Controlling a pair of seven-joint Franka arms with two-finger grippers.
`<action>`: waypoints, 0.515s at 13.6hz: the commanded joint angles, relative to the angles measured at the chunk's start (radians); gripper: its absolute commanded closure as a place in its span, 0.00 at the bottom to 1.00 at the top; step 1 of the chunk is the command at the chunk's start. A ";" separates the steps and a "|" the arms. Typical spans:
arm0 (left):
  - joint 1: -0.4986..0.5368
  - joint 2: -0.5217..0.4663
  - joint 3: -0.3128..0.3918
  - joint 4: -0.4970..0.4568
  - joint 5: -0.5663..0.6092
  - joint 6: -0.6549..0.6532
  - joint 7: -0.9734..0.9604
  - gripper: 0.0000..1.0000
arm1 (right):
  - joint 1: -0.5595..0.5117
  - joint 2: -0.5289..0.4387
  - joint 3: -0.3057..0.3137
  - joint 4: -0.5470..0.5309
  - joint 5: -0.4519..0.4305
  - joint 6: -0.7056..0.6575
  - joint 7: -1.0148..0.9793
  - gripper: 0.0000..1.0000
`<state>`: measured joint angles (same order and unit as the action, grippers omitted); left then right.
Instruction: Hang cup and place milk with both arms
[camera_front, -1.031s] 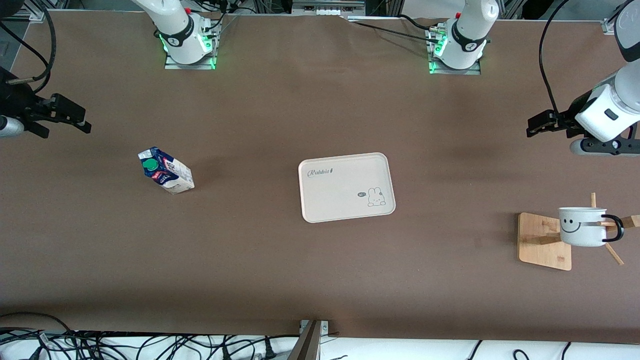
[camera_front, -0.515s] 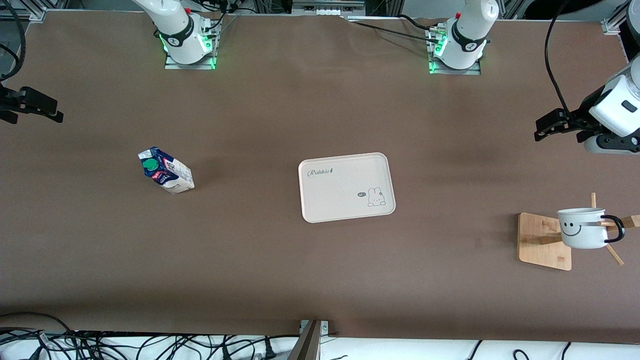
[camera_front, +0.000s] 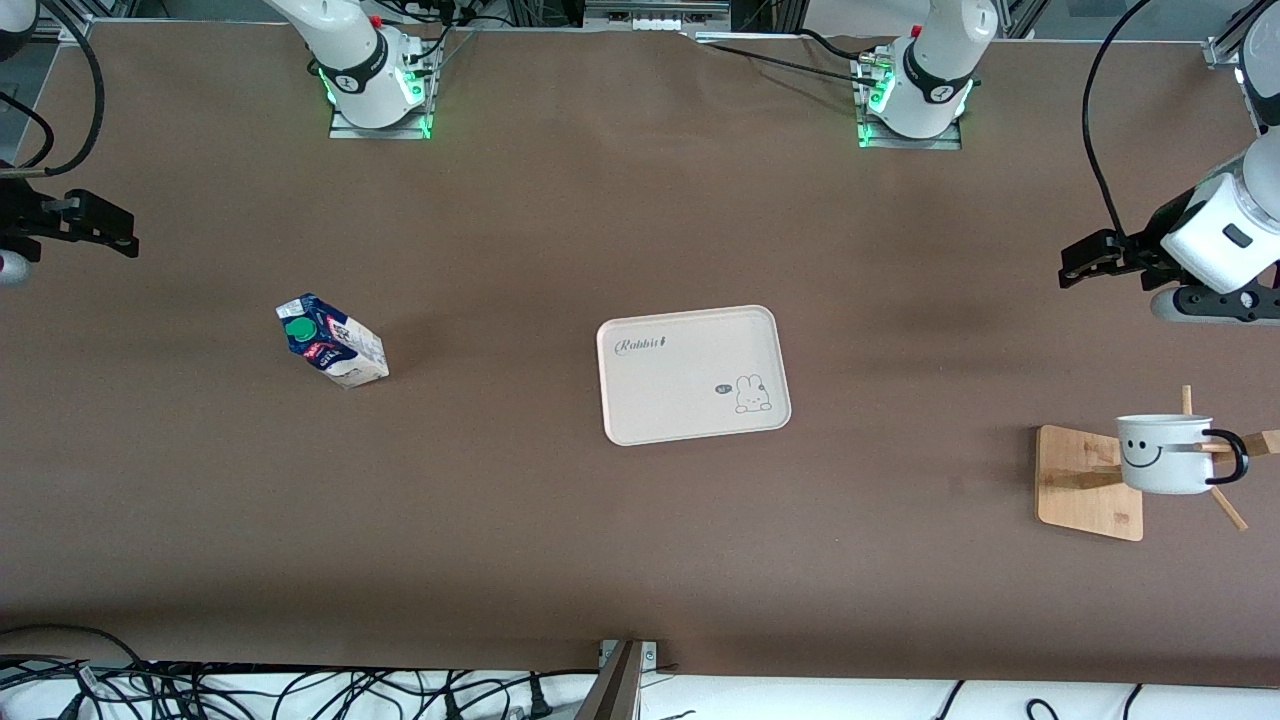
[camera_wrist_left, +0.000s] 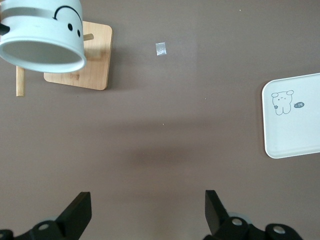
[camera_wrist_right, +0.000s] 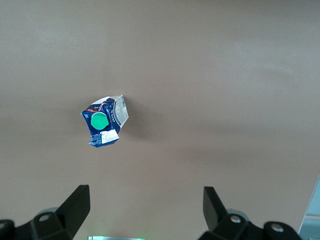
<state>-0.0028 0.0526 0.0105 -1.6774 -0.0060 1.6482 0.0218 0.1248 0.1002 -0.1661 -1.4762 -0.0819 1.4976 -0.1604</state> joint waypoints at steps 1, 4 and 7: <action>-0.011 0.015 -0.001 0.039 0.024 0.008 -0.002 0.00 | -0.008 0.006 -0.003 0.028 0.016 -0.023 -0.034 0.00; -0.009 0.016 -0.006 0.045 0.009 0.009 -0.002 0.00 | -0.065 0.006 0.000 0.034 0.027 -0.036 -0.050 0.00; -0.009 0.010 -0.009 0.045 -0.009 0.001 -0.011 0.00 | -0.129 -0.002 0.084 0.033 0.033 -0.034 -0.067 0.00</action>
<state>-0.0079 0.0526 0.0021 -1.6616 -0.0074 1.6641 0.0213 0.0528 0.0995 -0.1560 -1.4672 -0.0648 1.4890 -0.2121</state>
